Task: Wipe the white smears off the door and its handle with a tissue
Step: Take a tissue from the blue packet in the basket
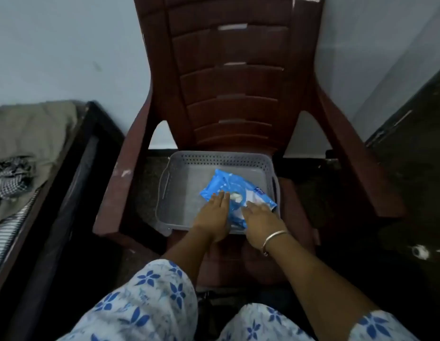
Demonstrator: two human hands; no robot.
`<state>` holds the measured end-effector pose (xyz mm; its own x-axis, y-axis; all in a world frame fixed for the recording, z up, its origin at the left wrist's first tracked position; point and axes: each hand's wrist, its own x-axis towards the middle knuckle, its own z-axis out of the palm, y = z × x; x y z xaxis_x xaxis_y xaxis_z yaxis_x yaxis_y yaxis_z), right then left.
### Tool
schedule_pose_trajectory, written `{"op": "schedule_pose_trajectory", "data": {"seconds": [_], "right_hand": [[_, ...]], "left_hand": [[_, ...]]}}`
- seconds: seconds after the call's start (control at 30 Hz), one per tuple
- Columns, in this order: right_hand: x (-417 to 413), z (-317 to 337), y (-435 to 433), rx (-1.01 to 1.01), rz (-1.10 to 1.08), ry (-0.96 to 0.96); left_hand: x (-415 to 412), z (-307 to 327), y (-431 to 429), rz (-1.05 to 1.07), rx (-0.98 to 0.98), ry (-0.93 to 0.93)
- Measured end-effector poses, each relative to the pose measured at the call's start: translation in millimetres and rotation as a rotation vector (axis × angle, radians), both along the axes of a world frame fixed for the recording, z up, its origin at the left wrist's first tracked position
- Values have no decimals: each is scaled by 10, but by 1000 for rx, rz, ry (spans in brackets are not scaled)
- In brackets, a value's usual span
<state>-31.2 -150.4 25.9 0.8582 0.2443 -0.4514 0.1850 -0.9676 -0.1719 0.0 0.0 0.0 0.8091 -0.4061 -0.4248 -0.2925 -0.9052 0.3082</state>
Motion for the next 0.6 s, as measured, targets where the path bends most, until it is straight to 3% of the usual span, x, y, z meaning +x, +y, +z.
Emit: {"op": "schedule_pose_trajectory", "data": {"seconds": [0.2,0.37,0.6], "right_hand": [[257,-182,105,37,-182,-3],[516,-242,207,207,-354,-44],[670,-386,303,147,-458,-108]], "left_hand": [[156,-154,111,64,-81,71],[221,-263,54,74,-174,38],[199,-386,44,91,-200,-26]]}}
